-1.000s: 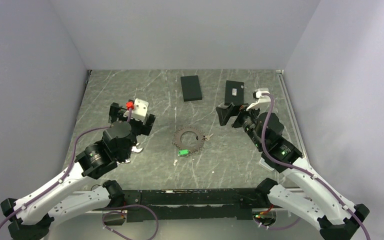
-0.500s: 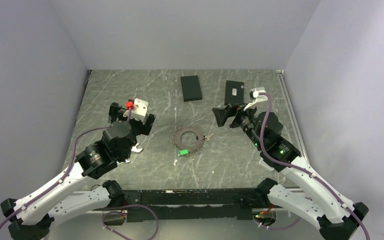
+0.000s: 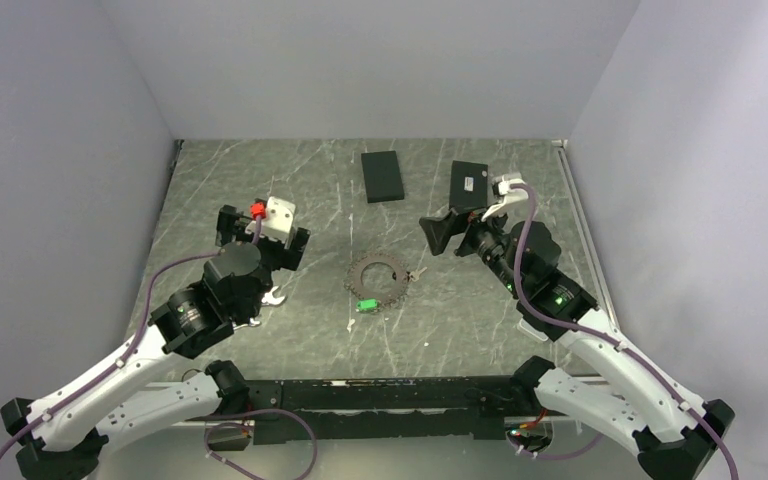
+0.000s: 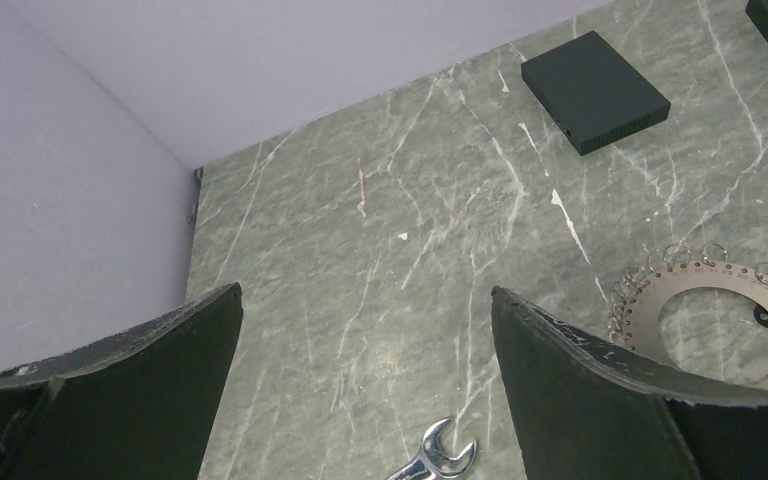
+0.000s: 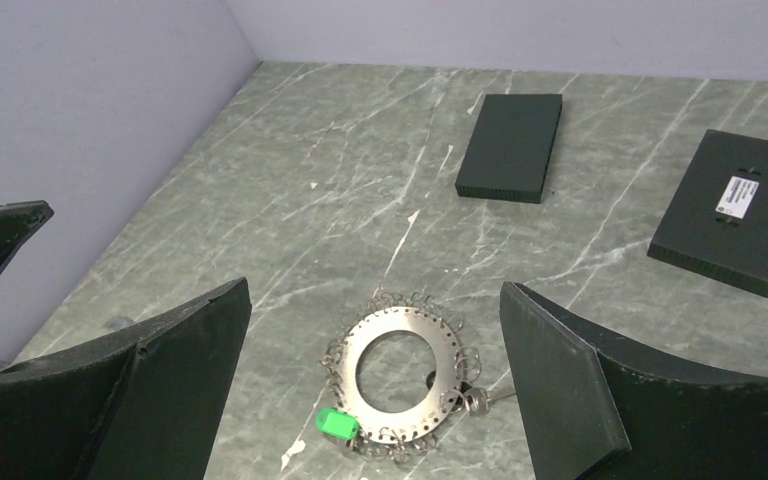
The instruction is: Put the keys on the keyring
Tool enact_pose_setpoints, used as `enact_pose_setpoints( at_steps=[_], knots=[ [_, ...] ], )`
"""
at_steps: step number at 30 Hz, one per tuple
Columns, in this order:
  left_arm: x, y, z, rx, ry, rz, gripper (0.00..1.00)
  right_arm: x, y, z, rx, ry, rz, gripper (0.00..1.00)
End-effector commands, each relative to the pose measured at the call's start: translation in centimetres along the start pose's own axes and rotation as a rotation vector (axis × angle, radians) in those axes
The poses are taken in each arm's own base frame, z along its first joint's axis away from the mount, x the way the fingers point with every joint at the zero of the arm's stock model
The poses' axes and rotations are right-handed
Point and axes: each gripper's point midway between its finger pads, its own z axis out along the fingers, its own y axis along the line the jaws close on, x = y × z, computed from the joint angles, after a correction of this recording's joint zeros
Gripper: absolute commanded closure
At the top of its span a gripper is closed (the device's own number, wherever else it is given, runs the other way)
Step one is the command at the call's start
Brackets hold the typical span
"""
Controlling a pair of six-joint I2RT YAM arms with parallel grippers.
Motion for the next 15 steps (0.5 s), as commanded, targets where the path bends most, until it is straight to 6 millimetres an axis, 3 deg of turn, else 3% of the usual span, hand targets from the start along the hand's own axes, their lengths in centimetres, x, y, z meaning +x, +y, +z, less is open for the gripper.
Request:
enact_pose_setpoints(
  at_steps=[1, 15],
  knots=[
    [-0.53, 0.34, -0.17, 0.000, -0.021, -0.018, 0.00, -2.03, 1.09, 0.12, -0.048, -0.071, 0.002, 0.00],
    [-0.59, 0.52, -0.40, 0.002, -0.025, -0.027, 0.01, -2.18, 1.62, -0.16, -0.082, -0.082, -0.005, 0.00]
  ],
)
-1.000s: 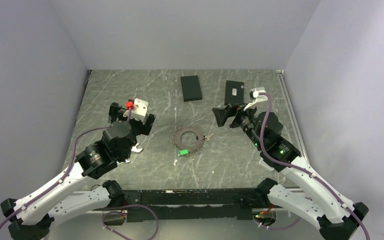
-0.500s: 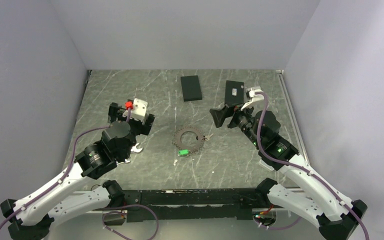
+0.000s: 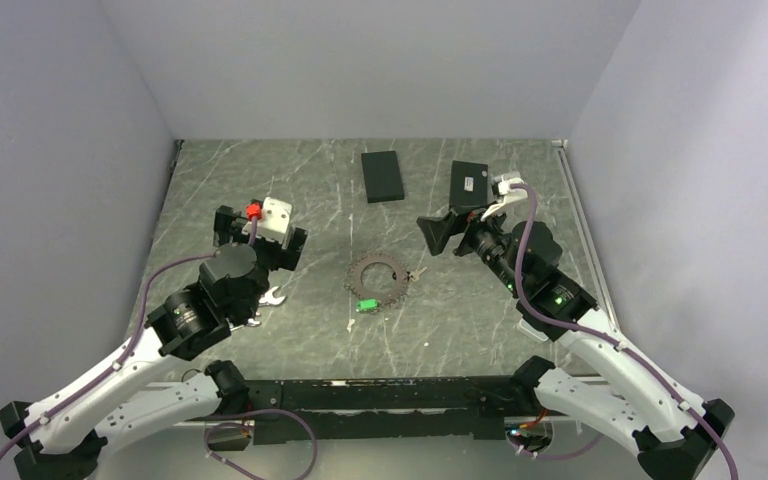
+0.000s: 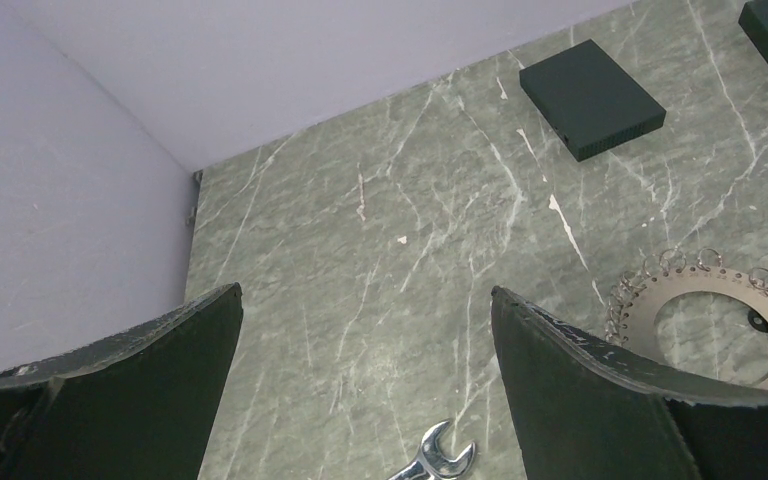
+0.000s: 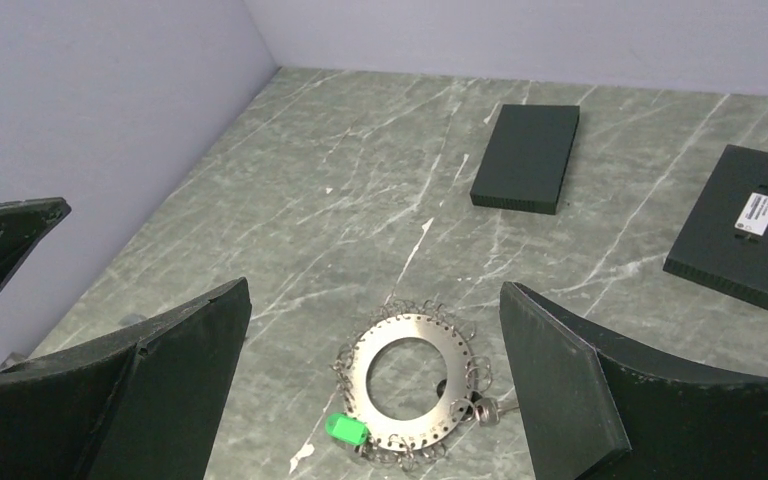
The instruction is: Put the keys on the keyring
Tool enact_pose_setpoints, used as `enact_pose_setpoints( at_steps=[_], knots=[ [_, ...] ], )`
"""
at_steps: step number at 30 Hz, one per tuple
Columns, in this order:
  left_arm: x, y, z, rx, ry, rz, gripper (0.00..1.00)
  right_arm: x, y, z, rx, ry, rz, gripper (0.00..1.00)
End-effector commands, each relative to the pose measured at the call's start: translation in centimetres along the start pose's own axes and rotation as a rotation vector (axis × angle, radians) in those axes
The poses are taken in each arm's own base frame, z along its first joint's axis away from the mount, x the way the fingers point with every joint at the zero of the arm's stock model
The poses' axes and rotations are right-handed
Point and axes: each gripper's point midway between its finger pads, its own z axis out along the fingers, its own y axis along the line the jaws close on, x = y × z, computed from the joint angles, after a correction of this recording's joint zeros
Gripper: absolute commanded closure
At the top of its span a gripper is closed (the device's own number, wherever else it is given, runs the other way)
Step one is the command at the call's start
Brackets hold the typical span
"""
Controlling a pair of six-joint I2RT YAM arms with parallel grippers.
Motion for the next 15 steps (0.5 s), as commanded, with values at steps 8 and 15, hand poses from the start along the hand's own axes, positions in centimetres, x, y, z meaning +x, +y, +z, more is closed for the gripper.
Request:
enact_pose_setpoints(
  at_steps=[8, 15],
  knots=[
    [-0.40, 0.33, -0.22, 0.001, -0.015, -0.016, 0.00, -1.87, 1.03, -0.29, -0.052, -0.069, -0.008, 0.00],
    [-0.51, 0.94, -0.36, -0.027, -0.016, -0.026, 0.01, -1.92, 0.39, -0.27, -0.015, -0.076, 0.003, 0.00]
  ],
)
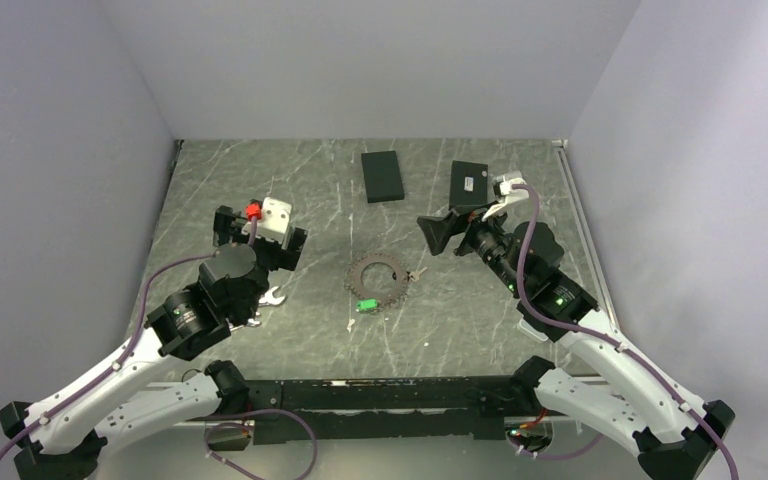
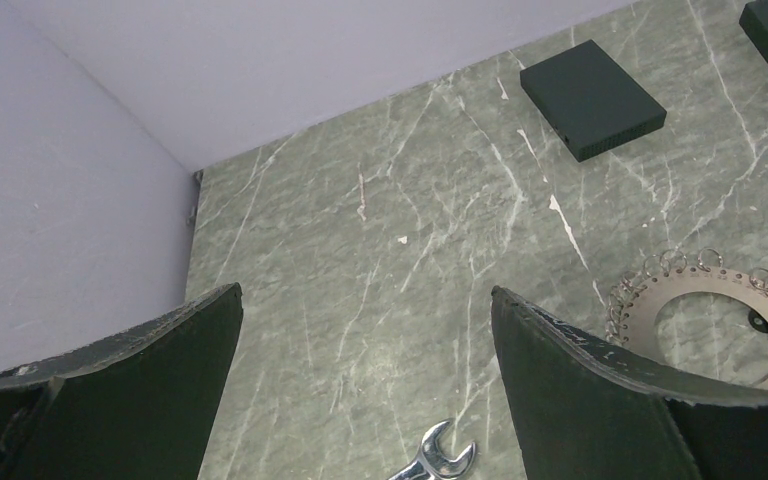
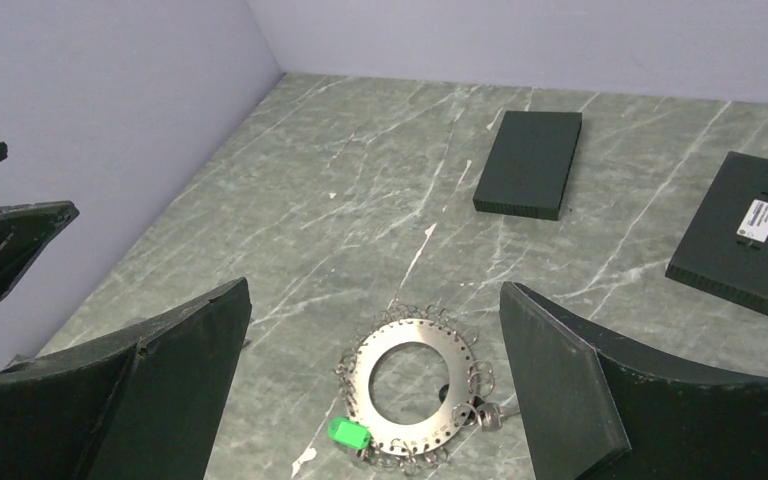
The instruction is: Put the keys on the keyring
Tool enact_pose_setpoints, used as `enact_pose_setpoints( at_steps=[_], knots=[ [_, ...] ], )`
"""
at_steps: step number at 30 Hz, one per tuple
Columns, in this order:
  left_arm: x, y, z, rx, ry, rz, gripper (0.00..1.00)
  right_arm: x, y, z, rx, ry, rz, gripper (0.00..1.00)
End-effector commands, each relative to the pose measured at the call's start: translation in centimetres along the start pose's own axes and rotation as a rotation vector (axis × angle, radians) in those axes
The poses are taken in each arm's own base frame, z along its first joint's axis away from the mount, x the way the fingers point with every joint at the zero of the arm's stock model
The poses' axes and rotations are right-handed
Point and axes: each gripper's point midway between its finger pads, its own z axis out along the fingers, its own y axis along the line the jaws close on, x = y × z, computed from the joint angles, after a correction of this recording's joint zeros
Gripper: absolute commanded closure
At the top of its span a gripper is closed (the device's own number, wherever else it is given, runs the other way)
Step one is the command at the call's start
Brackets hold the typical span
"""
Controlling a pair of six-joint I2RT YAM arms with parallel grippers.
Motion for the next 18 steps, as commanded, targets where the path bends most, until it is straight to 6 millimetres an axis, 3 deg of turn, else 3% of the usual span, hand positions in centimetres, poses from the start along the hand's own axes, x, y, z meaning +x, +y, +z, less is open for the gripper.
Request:
enact_pose_setpoints(
  at_steps=[1, 3, 6, 8, 11, 14, 15, 18],
  knots=[
    [-0.5, 1.0, -0.3, -0.035, -0.017, -0.026, 0.01, -1.5, -0.1, -0.1, 0.013, -0.062, 0.009, 0.00],
    [-0.4, 0.6, -0.4, -0.002, -0.018, -0.019, 0.01, -1.5, 0.0, -0.1, 0.006, -0.056, -0.003, 0.00],
    [-1.0, -2.2, -1.1, 0.189, -0.047, -0.010, 0.02, -1.1, 2.6, -0.4, -0.154, -0.018, -0.076, 0.00],
    [-1.3, -1.6, -0.8, 0.138, -0.057, -0.044, 0.01, -1.0, 2.6, -0.2, -0.142, -0.006, -0.058, 0.00],
    [-0.6, 0.9, -0.3, -0.030, -0.023, -0.048, 0.01, -1.2, 0.1, 0.2, 0.008, -0.016, -0.007, 0.00],
    [-0.8, -1.5, -0.6, 0.122, -0.025, -0.027, 0.01, -0.8, 2.6, 0.0, -0.139, 0.020, -0.075, 0.00],
    [-1.1, -1.7, -0.7, 0.139, -0.032, -0.037, 0.00, -0.8, 2.6, 0.1, -0.133, 0.022, -0.059, 0.00],
    [-0.6, -0.3, -0.3, 0.038, -0.008, -0.046, 0.01, -0.9, 1.7, 0.1, -0.082, 0.015, -0.046, 0.00]
  ],
)
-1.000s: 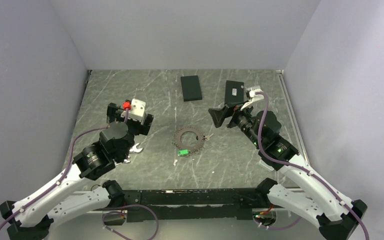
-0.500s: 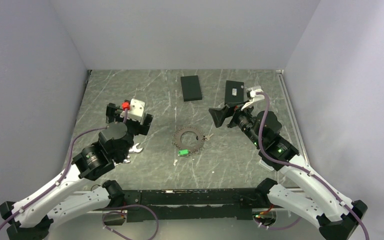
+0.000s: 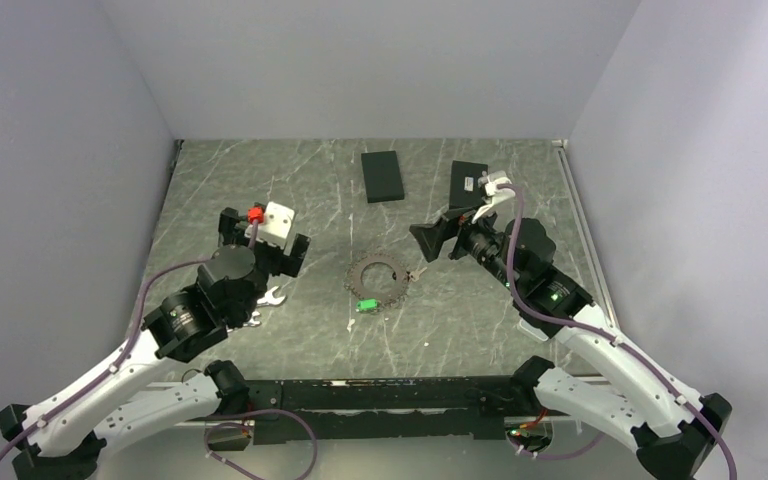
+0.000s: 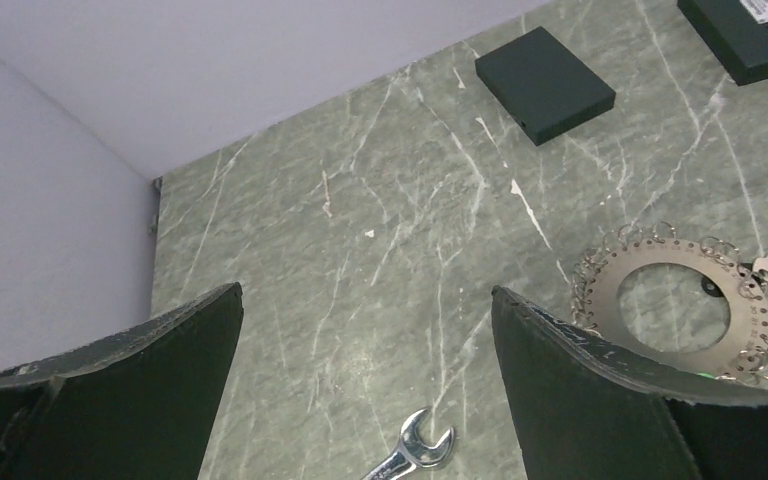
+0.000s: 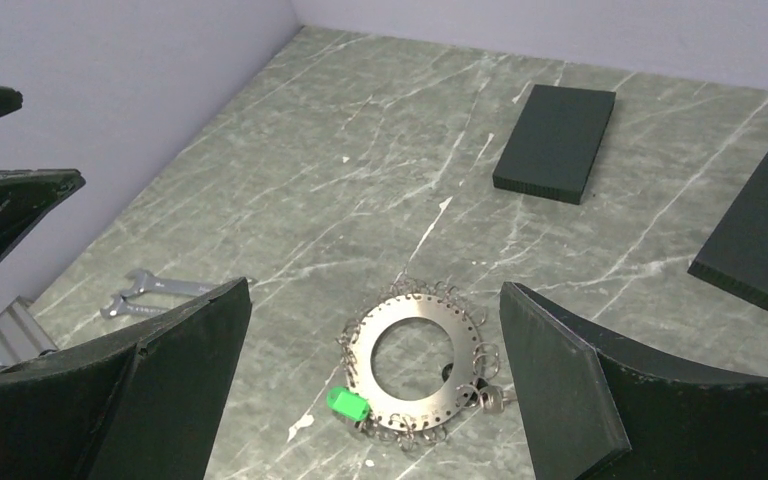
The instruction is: Put the keys on the keyring
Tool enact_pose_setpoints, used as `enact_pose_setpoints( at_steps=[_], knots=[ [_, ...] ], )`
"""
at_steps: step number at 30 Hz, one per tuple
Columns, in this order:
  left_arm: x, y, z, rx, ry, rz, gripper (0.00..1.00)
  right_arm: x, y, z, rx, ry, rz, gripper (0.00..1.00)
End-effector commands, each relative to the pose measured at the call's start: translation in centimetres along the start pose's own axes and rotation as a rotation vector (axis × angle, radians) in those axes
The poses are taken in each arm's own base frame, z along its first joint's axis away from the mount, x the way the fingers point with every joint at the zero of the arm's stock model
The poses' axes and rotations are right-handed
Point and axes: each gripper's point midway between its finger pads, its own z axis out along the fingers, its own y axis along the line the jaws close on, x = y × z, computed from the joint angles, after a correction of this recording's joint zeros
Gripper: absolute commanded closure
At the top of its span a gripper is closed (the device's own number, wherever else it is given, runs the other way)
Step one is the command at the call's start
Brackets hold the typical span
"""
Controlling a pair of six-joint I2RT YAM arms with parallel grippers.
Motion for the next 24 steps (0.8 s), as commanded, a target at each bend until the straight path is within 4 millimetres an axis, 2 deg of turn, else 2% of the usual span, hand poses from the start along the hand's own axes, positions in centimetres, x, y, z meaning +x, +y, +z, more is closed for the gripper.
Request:
enact_pose_setpoints(
  at_steps=[1, 3, 5, 8, 12, 14, 16, 19, 23, 24],
  knots=[
    [-0.8, 0.9, 0.0, -0.042, -0.007, -0.027, 0.00, -2.7, 1.3, -0.5, -0.053, -0.065, -0.022, 0.00],
    [-1.1, -0.5, -0.1, 0.045, -0.026, -0.022, 0.01, -2.7, 1.7, -0.6, -0.072, -0.072, -0.001, 0.00],
    [-1.5, -0.4, -0.3, 0.047, -0.044, -0.046, 0.00, -3.0, 0.5, -0.6, -0.003, -0.097, 0.025, 0.00],
    [-1.0, 2.1, -0.1, -0.113, -0.030, -0.064, 0.00, -3.6, -2.4, -1.0, 0.174, -0.141, 0.101, 0.00],
    [-0.6, 7.0, -1.1, -0.422, -0.005, -0.101, 0.01, -4.0, -6.1, -1.7, 0.412, -0.174, 0.209, 0.00],
    [-0.7, 8.2, -1.7, -0.486, -0.021, -0.151, 0.01, -4.1, -8.2, -2.6, 0.554, -0.196, 0.253, 0.00],
    [-0.8, 8.7, -2.1, -0.489, -0.043, -0.193, 0.01, -4.0, -9.5, -3.4, 0.646, -0.211, 0.277, 0.00],
    [-1.0, 8.6, -2.3, -0.450, -0.066, -0.201, 0.00, -4.1, -9.6, -3.7, 0.633, -0.214, 0.226, 0.00],
    [-0.9, 8.4, -2.1, -0.446, -0.051, -0.189, 0.00, -4.7, -7.0, -3.1, 0.446, -0.219, 0.138, 0.00],
    [-0.8, 8.3, -2.0, -0.441, -0.044, -0.182, 0.00, -4.8, -6.9, -3.1, 0.444, -0.206, 0.125, 0.00]
  ],
)
